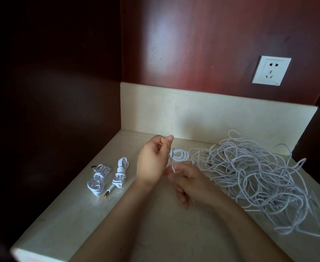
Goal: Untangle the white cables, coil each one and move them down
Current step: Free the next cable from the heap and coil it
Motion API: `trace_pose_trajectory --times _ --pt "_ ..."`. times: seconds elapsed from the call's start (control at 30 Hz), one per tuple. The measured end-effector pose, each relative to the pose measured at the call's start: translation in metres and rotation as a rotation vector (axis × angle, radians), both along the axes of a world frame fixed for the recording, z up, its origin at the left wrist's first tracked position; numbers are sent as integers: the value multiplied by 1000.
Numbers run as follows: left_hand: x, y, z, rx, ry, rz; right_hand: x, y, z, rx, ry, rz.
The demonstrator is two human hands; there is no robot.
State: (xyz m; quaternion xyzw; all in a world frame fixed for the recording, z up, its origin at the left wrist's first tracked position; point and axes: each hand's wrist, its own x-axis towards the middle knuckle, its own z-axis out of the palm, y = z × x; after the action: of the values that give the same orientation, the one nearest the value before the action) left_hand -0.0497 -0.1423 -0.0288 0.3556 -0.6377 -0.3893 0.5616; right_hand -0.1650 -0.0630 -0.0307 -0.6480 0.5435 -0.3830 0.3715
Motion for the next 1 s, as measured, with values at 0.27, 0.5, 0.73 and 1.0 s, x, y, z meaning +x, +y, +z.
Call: trace_pose_trajectory --times 0.27,0.5,0.73,1.0 --pt "0 1 0 -160 -313 152 -2 10 15 -68 129 -29" --pt "-2 6 1 -121 -277 35 -6 11 17 -125 68 -121" --pt "-1 4 -1 -181 -290 -11 -15 3 21 -324 -7 -232" --pt "-7 14 6 -30 0 -350 -20 4 22 -207 -308 -185"
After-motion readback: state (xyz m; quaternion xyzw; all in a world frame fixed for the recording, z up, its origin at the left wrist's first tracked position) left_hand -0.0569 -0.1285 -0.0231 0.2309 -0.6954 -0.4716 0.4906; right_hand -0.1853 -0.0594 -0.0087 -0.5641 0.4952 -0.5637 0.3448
